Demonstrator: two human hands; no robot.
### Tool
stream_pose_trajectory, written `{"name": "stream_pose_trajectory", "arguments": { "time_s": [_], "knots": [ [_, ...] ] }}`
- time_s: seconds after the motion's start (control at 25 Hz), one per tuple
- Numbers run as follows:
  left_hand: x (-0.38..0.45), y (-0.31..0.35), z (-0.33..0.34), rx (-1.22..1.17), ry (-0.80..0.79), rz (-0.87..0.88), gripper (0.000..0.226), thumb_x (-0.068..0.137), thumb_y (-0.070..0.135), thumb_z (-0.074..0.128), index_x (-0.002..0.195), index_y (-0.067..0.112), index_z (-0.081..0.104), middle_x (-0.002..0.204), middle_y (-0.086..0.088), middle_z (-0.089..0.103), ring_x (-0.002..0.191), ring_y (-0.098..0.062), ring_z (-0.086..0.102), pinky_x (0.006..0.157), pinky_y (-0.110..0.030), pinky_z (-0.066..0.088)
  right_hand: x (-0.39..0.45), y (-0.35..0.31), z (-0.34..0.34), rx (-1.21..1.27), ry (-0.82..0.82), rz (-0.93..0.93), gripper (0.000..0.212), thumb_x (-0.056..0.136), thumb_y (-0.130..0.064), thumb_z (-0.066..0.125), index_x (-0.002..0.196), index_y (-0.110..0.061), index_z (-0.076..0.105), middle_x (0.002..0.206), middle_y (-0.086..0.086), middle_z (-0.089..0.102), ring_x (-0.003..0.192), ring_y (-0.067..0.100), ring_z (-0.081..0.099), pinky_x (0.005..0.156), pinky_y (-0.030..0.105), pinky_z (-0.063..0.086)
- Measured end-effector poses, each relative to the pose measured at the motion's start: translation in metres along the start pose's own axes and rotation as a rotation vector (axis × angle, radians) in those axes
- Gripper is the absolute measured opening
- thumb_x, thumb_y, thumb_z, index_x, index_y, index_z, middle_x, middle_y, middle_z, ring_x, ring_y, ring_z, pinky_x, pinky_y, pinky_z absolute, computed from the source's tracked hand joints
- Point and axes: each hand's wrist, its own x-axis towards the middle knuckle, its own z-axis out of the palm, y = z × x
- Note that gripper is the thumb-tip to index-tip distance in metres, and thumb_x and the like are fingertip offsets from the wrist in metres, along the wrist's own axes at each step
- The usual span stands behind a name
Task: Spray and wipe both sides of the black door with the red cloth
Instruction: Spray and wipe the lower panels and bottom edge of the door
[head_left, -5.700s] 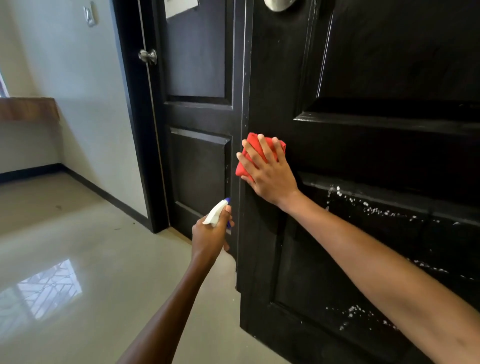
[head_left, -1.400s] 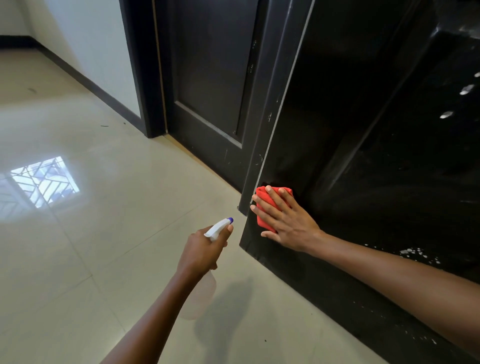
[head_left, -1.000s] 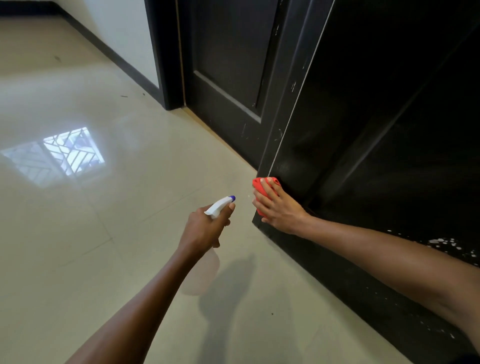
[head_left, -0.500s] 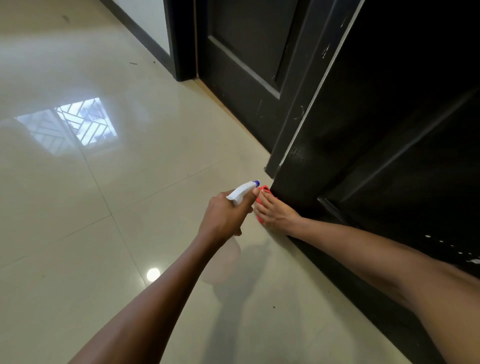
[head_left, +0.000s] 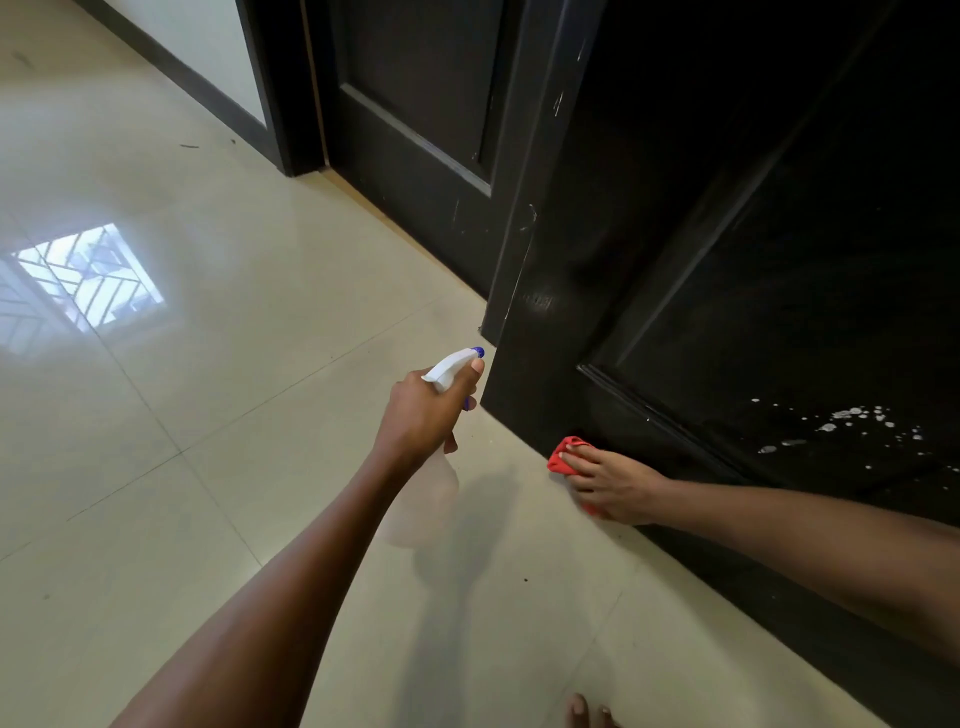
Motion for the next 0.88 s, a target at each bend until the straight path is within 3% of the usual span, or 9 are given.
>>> {"name": "stream_pose_trajectory", "arguments": {
  "time_s": [0.12, 0.24, 0.44, 0.68, 0.76, 0.88],
  "knots": [
    [-0.005, 0.001, -0.004, 0.007, -0.004, 0.018, 0.053, 0.093, 0.068, 0.05, 0.11, 0.022, 0.071, 0.087, 0.003, 0.073, 0.047, -0.019, 0.061, 0.057, -0.029, 0.054, 0.033, 0.036, -0.029, -0.035, -0.02, 0.023, 0.063, 0.106, -0.045, 0.038, 0.162, -0.019, 0.024, 0.171, 0.01, 0.012, 0.157, 0.039, -0.001, 0.119, 0.059, -0.02],
    [-0.009, -0.008, -0.013, 0.003, -0.014, 0.044, 0.041, 0.094, 0.065, 0.051, 0.119, 0.037, 0.068, 0.088, 0.004, 0.074, 0.044, -0.018, 0.06, 0.054, -0.025, 0.051, 0.083, 0.081, -0.073, -0.007, 0.054, 0.226, 0.065, 0.107, -0.048, 0.039, 0.162, -0.018, 0.022, 0.171, 0.014, 0.007, 0.156, 0.043, -0.003, 0.122, 0.061, -0.013],
    [0.001, -0.01, -0.018, -0.037, 0.116, 0.007, 0.047, 0.093, 0.066, 0.053, 0.111, 0.028, 0.073, 0.085, 0.005, 0.074, 0.045, -0.021, 0.064, 0.06, -0.028, 0.053, 0.1, 0.101, -0.109, -0.01, 0.097, 0.375, 0.06, 0.106, -0.038, 0.043, 0.16, -0.015, 0.025, 0.169, 0.017, 0.017, 0.155, 0.048, 0.003, 0.12, 0.062, -0.013],
    [0.004, 0.006, 0.02, 0.039, 0.055, 0.049, 0.056, 0.092, 0.071, 0.05, 0.097, 0.019, 0.071, 0.08, 0.006, 0.072, 0.047, -0.017, 0.063, 0.054, -0.025, 0.052, 0.034, 0.054, -0.063, 0.094, 0.049, 0.197, 0.059, 0.106, -0.037, 0.043, 0.162, -0.025, 0.025, 0.172, 0.006, 0.011, 0.157, 0.038, -0.009, 0.122, 0.057, -0.017],
    [0.001, 0.018, 0.039, 0.019, 0.042, 0.088, 0.058, 0.092, 0.07, 0.05, 0.094, 0.016, 0.072, 0.077, 0.003, 0.07, 0.048, -0.019, 0.064, 0.048, -0.017, 0.047, 0.003, 0.049, -0.062, 0.183, 0.124, 0.281, 0.058, 0.106, -0.029, 0.038, 0.162, -0.022, 0.023, 0.172, 0.007, 0.009, 0.157, 0.035, -0.01, 0.122, 0.054, -0.017],
    [-0.001, 0.03, 0.06, -0.073, 0.075, 0.078, 0.06, 0.093, 0.064, 0.053, 0.106, 0.008, 0.071, 0.08, -0.001, 0.069, 0.057, -0.019, 0.065, 0.039, -0.009, 0.039, -0.032, 0.056, -0.067, 0.26, 0.319, 0.459, 0.062, 0.101, -0.022, 0.041, 0.161, -0.016, 0.028, 0.171, 0.009, 0.015, 0.158, 0.035, -0.002, 0.126, 0.053, -0.009]
  ]
}}
